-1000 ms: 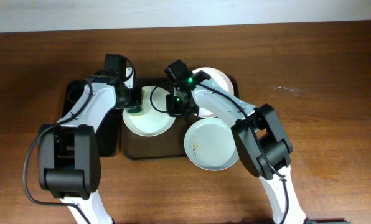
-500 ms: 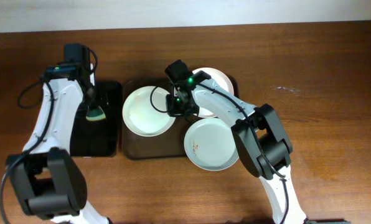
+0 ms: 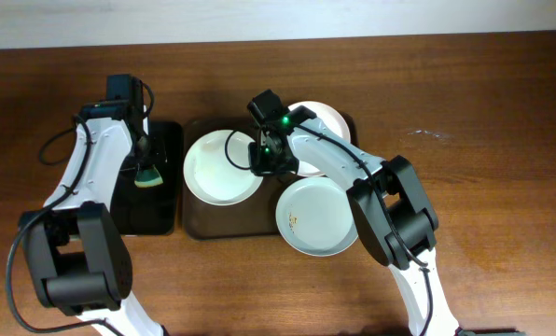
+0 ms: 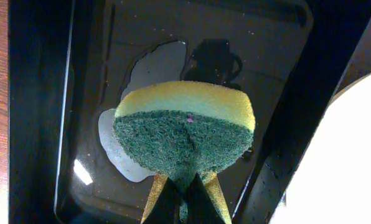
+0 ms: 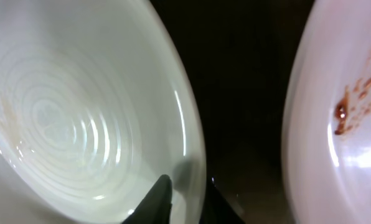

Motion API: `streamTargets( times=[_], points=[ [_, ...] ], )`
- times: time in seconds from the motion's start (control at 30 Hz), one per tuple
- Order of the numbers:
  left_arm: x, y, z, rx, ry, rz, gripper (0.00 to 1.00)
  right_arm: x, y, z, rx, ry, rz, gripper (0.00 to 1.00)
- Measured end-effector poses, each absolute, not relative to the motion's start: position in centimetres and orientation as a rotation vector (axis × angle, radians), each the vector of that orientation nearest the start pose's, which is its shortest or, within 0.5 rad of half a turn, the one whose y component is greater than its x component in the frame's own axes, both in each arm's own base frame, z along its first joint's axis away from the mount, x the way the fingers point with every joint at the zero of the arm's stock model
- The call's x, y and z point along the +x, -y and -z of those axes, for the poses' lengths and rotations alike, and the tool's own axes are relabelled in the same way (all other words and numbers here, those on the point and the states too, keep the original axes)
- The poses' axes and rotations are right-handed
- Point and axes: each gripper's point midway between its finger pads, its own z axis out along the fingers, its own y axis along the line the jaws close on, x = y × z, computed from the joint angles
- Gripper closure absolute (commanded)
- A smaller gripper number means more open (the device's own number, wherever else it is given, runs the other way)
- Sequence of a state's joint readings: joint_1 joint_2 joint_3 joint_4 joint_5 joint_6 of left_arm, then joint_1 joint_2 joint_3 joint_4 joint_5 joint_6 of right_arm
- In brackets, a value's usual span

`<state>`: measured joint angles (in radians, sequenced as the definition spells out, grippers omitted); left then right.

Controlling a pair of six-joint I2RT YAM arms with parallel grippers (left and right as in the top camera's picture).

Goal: Clean dirty plates on tray and stack at the side
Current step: 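Lift the sponge with the left gripper while right holds the plate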

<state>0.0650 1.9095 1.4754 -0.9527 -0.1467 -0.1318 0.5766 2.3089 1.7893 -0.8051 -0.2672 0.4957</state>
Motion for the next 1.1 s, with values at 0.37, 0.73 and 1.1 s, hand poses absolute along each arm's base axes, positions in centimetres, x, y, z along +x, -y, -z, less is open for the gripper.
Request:
streamTargets(
  times=[0.37,0.73,1.1],
  points=[
    [40.5,-4.8,-7.5,-0.306,-2.901,-0.174,0.99,38.8,-30.6,-1.0,-0.205,-3.028,-0.522,0.94],
    [41.5,-4.4,-7.7,-0.302,-2.864,-0.133,0.99,39.0,-31.0,-2.0,-0.215,-3.005,-0.55,0.02],
    [43.5,-4.6,-8.3,-0.299,-2.782,-0.126,0.99,39.0,-30.9,-2.0,-0.213,-3.006,-0.55,0.02]
  ],
)
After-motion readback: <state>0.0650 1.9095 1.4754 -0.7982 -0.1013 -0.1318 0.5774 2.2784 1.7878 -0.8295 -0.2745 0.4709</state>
